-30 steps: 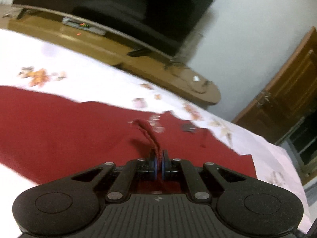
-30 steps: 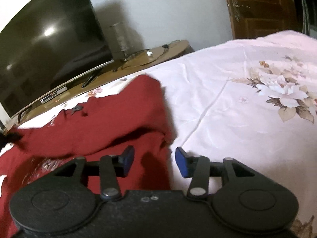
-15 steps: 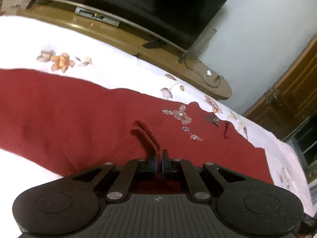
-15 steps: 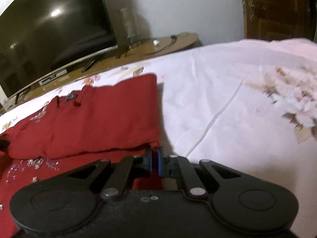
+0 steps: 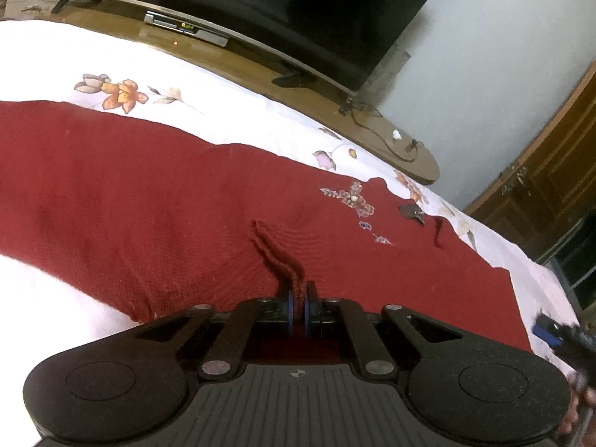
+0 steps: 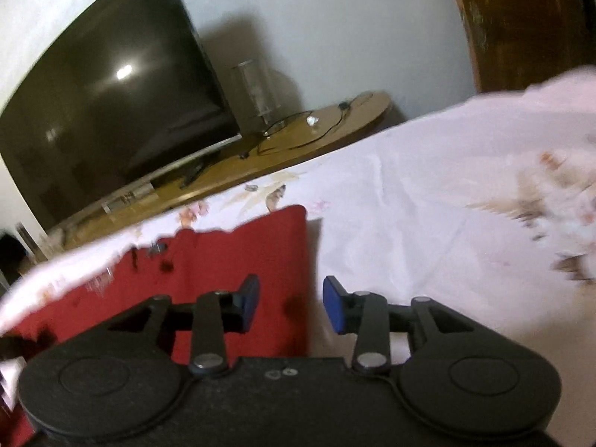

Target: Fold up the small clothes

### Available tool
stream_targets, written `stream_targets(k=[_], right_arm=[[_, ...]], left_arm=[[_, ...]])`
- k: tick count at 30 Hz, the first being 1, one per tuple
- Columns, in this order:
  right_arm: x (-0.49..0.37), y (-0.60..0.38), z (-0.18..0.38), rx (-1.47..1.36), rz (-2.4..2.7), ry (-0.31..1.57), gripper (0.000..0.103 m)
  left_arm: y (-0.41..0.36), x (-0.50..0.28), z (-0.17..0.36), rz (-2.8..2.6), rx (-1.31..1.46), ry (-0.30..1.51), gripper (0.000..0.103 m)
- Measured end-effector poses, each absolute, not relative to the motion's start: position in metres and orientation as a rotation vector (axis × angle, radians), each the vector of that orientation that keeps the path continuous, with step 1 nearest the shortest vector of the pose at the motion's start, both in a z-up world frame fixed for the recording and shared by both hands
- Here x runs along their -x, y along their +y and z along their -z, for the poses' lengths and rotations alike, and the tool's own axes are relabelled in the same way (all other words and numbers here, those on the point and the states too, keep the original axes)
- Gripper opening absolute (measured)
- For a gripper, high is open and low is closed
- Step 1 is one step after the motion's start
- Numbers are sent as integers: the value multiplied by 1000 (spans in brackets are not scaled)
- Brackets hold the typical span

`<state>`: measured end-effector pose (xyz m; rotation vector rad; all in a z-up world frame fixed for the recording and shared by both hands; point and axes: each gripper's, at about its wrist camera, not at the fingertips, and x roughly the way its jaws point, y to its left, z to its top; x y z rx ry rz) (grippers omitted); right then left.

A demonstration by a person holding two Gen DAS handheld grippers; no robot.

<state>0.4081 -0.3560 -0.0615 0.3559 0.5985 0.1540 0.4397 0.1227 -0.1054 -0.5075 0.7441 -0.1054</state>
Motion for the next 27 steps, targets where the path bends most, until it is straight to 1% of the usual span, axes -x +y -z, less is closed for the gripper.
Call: stream_targets(k=[5, 6, 7, 8, 11, 13, 14, 16, 17, 18, 19, 21, 22, 24, 26, 27], right_arm=[[-460, -363, 90, -467, -192, 688, 43], [-465, -363, 95, -466, -198, 697, 41], [-465, -360, 95, -446, -204, 696, 36], [-465, -357, 93, -405, -197, 701, 8], [-451, -356, 76, -330, -167, 628, 8], [-460, -353, 94, -261, -134, 701, 7], [-459, -354, 94, -258, -135, 686, 7], [-458, -351, 90, -235, -113, 679, 16], [-457, -352, 90, -228, -105, 677, 22], [-453, -353, 87, -228, -95, 669, 29], [-446, -355, 82, -228, -86, 644, 30], [-431, -359, 69, -227, -99, 588, 30], [-425, -359, 65, -231, -123, 577, 30], [-421, -347, 59, -183, -162, 563, 30], [-432, -328, 58, -112, -177, 558, 30], [-440, -318, 58, -87, -175, 565, 30]], left_arm=[[121, -440, 108, 86, 541, 729, 4], [120, -439, 107, 81, 528, 722, 4], [118, -436, 105, 69, 507, 701, 4], [115, -432, 101, 56, 480, 672, 4], [111, -432, 108, 18, 429, 671, 4], [110, -433, 107, 11, 428, 666, 4], [111, -433, 107, 15, 422, 668, 4], [115, -431, 105, 33, 428, 667, 6], [119, -428, 102, 29, 434, 667, 7], [122, -423, 98, -5, 428, 655, 10], [123, -414, 90, -50, 407, 616, 14], [123, -404, 75, -83, 386, 533, 35], [118, -406, 69, -71, 388, 505, 38], [96, -422, 60, 4, 352, 495, 50], [66, -444, 60, 79, 296, 540, 53], [53, -454, 64, 99, 269, 565, 54]])
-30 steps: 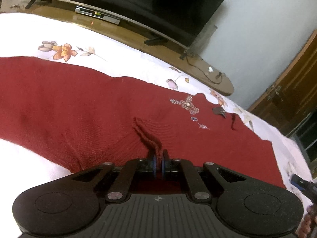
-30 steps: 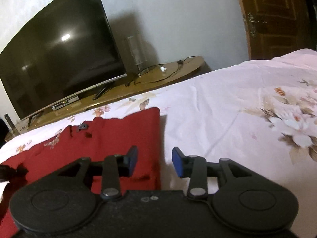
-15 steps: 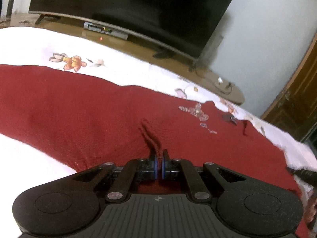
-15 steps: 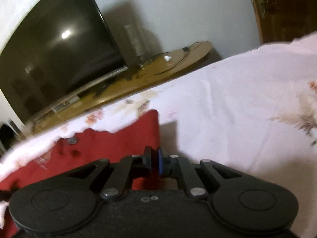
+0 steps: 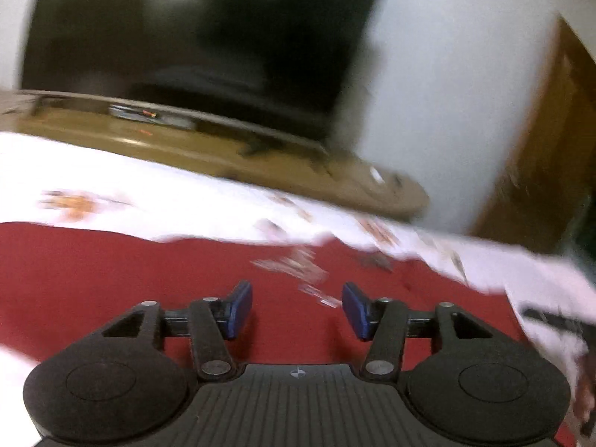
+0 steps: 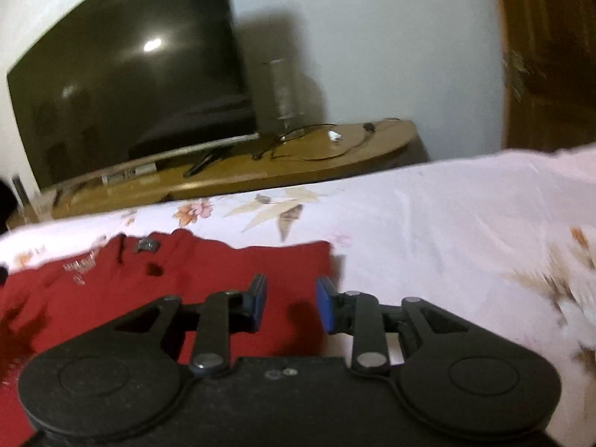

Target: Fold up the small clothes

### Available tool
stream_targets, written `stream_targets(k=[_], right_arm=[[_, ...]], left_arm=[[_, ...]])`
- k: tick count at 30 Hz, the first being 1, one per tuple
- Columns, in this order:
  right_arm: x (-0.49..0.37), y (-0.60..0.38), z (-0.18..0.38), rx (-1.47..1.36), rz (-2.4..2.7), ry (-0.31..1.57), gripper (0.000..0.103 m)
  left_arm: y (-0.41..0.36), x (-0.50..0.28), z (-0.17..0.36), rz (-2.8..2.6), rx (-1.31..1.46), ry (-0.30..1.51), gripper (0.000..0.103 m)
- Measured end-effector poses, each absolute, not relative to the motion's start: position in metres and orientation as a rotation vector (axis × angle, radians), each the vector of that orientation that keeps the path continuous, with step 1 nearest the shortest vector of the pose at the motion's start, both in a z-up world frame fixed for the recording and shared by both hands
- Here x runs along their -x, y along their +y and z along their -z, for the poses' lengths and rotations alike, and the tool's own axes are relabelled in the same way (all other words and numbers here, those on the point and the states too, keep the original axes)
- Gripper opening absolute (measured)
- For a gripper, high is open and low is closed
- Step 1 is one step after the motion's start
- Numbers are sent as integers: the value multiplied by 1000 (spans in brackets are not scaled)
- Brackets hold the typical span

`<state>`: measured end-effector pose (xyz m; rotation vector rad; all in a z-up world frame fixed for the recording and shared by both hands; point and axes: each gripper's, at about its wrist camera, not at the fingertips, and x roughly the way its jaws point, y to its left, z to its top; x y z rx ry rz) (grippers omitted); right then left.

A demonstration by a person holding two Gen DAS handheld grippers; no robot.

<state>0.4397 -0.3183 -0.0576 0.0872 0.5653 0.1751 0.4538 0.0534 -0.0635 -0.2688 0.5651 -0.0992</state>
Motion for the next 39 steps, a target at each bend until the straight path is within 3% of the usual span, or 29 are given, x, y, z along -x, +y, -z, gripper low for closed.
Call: stream_targets(k=[5, 7, 9, 10, 12, 15, 18, 21, 22, 23, 24, 29, 32, 39], right_arm=[[-477, -292, 79, 37, -160, 654, 29], [-474, -311, 84, 20, -118, 640, 49], [-477, -329, 86, -2, 17, 652, 56], [-475, -338, 86, -46, 15, 656, 56], [-461, -341, 77, -82, -6, 632, 39], [-422, -325, 62, -62, -80, 515, 40], [-421, -298, 91, 97, -107, 659, 45], [-422, -303, 81, 10, -74, 660, 48], [-418, -305, 73, -14, -64, 630, 48], [-409, -305, 65, -11, -53, 595, 49], [-401, -306, 60, -6, -52, 574, 50], [-356, -310, 64, -7, -47, 584, 51], [-329, -312, 63, -16, -24, 607, 51], [-293, -286, 47, -51, 2, 598, 51]], left_arm=[[29, -477, 94, 20, 84, 649, 54], [38, -472, 91, -27, 79, 650, 54], [46, -466, 91, -46, 91, 644, 54], [48, -465, 91, -43, 98, 641, 54], [47, -466, 91, -49, 86, 644, 57], [36, -468, 90, -40, 44, 649, 66], [34, -468, 92, -31, 40, 657, 68], [47, -456, 83, -28, 78, 653, 71], [57, -446, 78, -65, 92, 634, 78], [72, -432, 73, -98, 121, 603, 92], [88, -417, 70, -110, 163, 566, 93], [216, -351, 71, -303, 422, 508, 93], [299, -315, 83, -446, 666, 460, 76], [410, -288, 110, -493, 1002, 393, 73]])
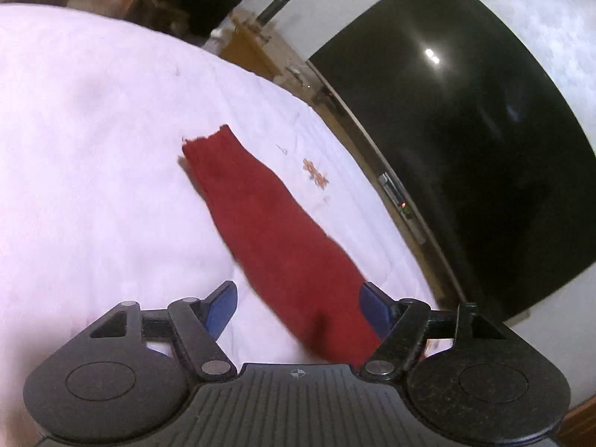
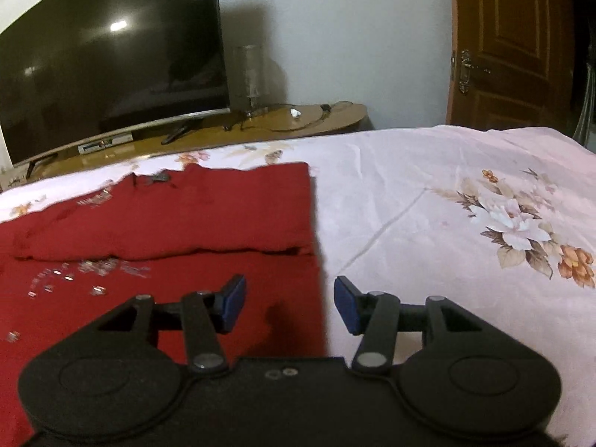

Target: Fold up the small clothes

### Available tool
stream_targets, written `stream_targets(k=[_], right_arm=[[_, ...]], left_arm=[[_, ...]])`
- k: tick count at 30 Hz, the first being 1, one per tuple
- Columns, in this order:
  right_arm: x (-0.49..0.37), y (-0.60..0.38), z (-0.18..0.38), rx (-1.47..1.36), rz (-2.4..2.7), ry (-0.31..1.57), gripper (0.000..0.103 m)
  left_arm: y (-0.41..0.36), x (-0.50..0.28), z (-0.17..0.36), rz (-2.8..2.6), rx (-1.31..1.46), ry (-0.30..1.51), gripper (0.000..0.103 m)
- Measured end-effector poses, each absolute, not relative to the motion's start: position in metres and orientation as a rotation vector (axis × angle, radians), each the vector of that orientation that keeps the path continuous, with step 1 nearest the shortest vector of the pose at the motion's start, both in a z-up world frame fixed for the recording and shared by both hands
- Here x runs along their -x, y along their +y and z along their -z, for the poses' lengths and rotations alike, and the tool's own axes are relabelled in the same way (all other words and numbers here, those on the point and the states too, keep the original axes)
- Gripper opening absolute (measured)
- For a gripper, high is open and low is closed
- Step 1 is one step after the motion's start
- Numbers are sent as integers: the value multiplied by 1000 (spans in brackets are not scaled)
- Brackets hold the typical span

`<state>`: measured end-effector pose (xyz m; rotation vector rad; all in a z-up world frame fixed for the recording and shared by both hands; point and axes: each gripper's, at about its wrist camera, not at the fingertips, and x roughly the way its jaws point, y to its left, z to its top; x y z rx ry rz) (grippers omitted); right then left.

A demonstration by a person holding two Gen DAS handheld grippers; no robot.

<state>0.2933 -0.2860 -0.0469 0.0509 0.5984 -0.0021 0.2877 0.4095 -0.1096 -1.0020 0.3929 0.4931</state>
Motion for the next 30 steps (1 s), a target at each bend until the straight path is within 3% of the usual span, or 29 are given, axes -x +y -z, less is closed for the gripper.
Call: stream_targets(k=[7, 9, 10, 12, 15, 20, 25, 30], right_arm=[[-280, -243, 26, 2, -24, 551, 51], [-280, -236, 23, 1, -27, 547, 52], [-280, -233, 22, 2, -27, 549, 52], [-278, -230, 22, 5, -27, 556, 52], [-275, -229, 23, 1, -23, 565, 52], [-270, -237, 25, -17, -10, 570, 52], [-271, -247, 29, -51, 1, 583, 52], [-272, -253, 25, -75, -13, 576, 52]], left_arm=[[433, -313, 114, -461, 1015, 401, 70], [436, -317, 115, -499, 989, 428, 41], [438, -318, 116, -518, 982, 441, 35], [449, -317, 120, -550, 1012, 451, 8], [450, -319, 117, -545, 989, 451, 5], [400, -339, 69, -376, 797, 353, 5], [287, -387, 29, -93, 620, 368, 5], [143, -423, 32, 103, 376, 501, 5]])
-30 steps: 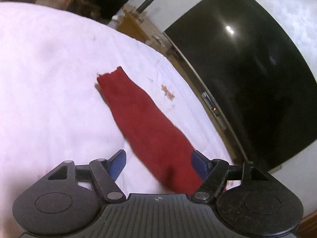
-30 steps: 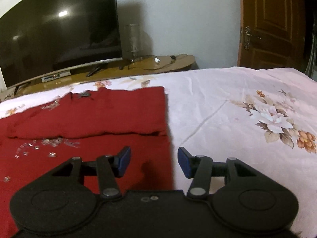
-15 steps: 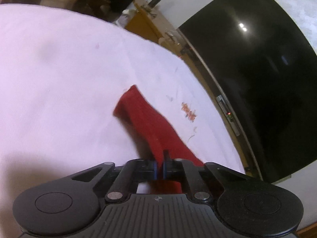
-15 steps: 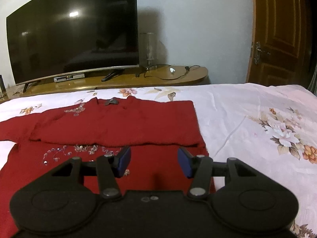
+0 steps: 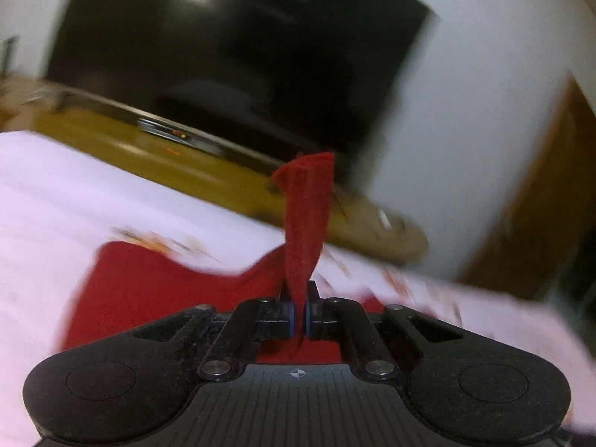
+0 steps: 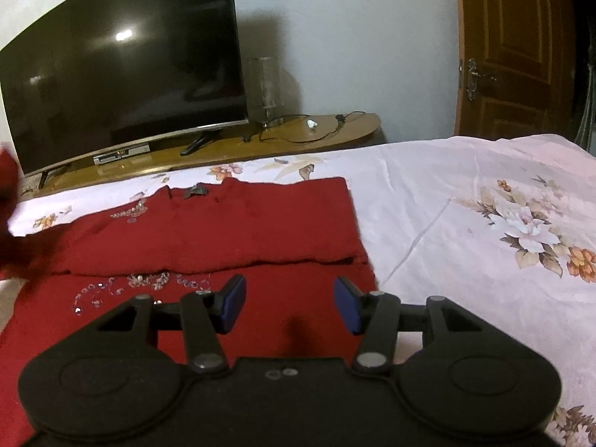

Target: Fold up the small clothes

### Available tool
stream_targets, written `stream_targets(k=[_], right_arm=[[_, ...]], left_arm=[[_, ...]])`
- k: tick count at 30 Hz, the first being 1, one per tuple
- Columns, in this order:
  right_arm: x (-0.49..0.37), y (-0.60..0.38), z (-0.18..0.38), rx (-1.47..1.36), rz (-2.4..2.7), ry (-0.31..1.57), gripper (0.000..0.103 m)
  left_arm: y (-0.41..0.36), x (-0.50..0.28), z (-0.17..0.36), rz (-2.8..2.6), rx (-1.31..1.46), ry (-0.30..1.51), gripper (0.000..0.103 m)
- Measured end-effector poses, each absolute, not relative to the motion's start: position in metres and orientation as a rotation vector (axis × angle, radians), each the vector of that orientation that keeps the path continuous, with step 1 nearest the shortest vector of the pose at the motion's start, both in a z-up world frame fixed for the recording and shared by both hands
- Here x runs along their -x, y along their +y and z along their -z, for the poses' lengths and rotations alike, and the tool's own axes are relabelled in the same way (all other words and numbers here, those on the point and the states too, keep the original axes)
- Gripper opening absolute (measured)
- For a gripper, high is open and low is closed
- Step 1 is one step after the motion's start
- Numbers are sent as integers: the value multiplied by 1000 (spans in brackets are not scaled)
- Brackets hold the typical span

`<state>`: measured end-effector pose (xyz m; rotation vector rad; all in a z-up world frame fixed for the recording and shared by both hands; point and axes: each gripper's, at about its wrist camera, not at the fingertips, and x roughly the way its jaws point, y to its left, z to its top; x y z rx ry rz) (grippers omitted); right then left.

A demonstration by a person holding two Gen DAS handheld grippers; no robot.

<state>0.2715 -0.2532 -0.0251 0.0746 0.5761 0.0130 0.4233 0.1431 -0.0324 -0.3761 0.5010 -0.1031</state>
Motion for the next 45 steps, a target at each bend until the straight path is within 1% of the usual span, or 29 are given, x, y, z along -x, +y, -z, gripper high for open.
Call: stream_targets(k=[4, 9, 10, 11, 13, 14, 15, 20, 25, 28, 29, 30, 33, 35, 36, 37, 38, 40, 41, 42, 43, 44, 45], right_arm=[[-275, -263, 20, -105, -10, 567, 52], [-289, -276, 17, -180, -13, 575, 53], [-293, -277, 18, -201, -16, 584, 53], [-297, -278, 19, -224, -22, 592, 54], [-307, -279, 22, -286, -42, 609, 55], [-313, -279, 23, -320, -59, 615, 56], [-318, -277, 25, -359, -82, 620, 58], [-355, -250, 43, -578, -255, 693, 58], [-388, -216, 66, -712, -354, 778, 58], [-403, -204, 80, -769, -359, 846, 58], [-407, -202, 85, -787, -358, 863, 56], [-410, -200, 89, -797, -353, 870, 50], [-415, -193, 91, -771, -350, 864, 38], [-417, -191, 91, -756, -342, 869, 35], [-417, -191, 90, -747, -343, 864, 24], [-418, -191, 89, -729, -345, 852, 16], [-418, -190, 86, -693, -346, 841, 11], [-419, -189, 74, -595, -333, 801, 10], [-416, -190, 65, -549, -330, 766, 10], [-413, -194, 54, -496, -328, 722, 10], [-412, -200, 47, -459, -319, 691, 10], [-411, -207, 39, -433, -310, 665, 10], [-409, -216, 33, -416, -297, 640, 10]], left_arm=[[65, -441, 53, 181, 281, 591, 5], [7, -452, 88, 199, 179, 708, 5], [0, -453, 90, 188, 143, 679, 5], [-7, -455, 83, 172, 103, 662, 10], [-13, -444, 75, 181, 65, 644, 43], [-10, -437, 66, 177, 55, 620, 72], [-5, -424, 58, 155, 44, 572, 76], [47, -377, 44, 37, 38, 516, 76], [122, -361, 59, -142, 128, 581, 75], [138, -358, 74, -166, 141, 615, 75], [142, -363, 81, -175, 145, 628, 75], [146, -364, 84, -181, 157, 640, 75], [152, -366, 93, -174, 180, 647, 75], [151, -375, 97, -163, 178, 646, 75], [150, -377, 96, -159, 181, 647, 75], [148, -382, 99, -159, 181, 652, 75], [148, -381, 101, -157, 178, 653, 72], [150, -383, 102, -156, 173, 653, 68], [151, -384, 101, -156, 170, 653, 63], [151, -385, 101, -157, 163, 652, 56], [153, -387, 101, -156, 158, 651, 51], [154, -390, 100, -152, 160, 650, 39], [156, -391, 100, -141, 166, 651, 29]])
